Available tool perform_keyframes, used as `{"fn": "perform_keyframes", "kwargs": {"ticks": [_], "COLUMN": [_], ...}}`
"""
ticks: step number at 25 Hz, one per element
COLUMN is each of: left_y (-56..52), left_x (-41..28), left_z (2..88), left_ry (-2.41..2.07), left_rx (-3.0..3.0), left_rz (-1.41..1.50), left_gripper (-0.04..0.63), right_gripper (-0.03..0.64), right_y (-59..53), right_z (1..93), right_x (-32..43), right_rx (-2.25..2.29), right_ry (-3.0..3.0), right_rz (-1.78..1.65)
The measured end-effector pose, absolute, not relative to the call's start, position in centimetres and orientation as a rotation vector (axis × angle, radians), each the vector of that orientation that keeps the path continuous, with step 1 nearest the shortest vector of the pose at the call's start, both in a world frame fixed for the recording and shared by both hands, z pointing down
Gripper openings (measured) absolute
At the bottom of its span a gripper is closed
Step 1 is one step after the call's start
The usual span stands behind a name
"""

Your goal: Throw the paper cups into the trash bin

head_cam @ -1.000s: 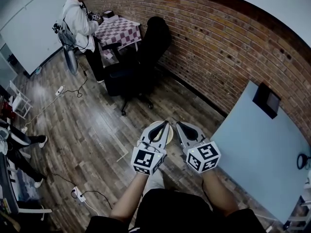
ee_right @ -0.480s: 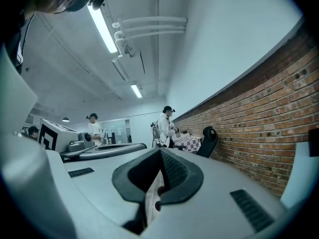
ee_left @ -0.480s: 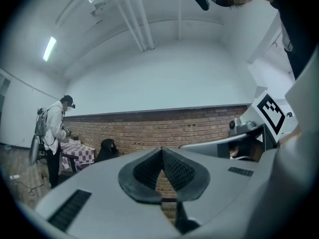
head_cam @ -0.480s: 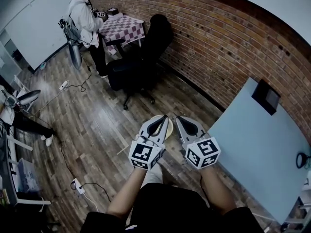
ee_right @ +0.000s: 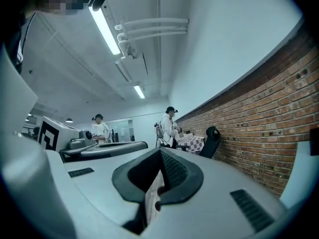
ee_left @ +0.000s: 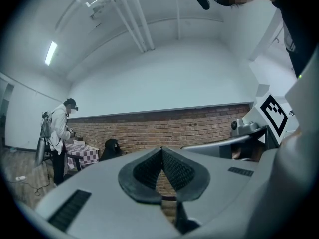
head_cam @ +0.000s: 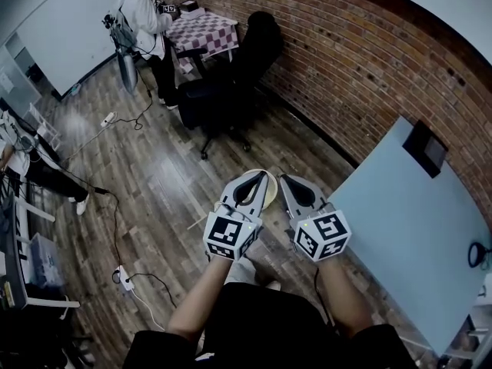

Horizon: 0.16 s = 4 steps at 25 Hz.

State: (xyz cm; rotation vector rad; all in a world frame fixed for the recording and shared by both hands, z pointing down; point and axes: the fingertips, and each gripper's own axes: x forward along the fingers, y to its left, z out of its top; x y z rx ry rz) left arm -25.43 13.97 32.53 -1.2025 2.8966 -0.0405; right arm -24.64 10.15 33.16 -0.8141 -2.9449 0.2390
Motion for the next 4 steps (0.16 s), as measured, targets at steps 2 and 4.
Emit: {"fn": "perform_keyframes", "kwargs": {"ticks": [2, 4], "left_y": [13.83, 13.66], "left_x": [-25.07, -24.66], "left_z": [32.41, 32.22], "left_ry": [2.891, 2.883], "left_rx": [-1.209, -1.216], "left_rz": [-0.037, -0.033], "left_gripper": [0.009, 0.009], "right_gripper": [0.003, 0.003], "right_y": [10.08, 10.0], "right_z": [33.17, 33.19], "right_x": [-24.32, -23.96], "right_rx": [-0.81, -0.805], "right_ry": [-2.946, -2.946], "right_rz": [0.236, 0.235]}}
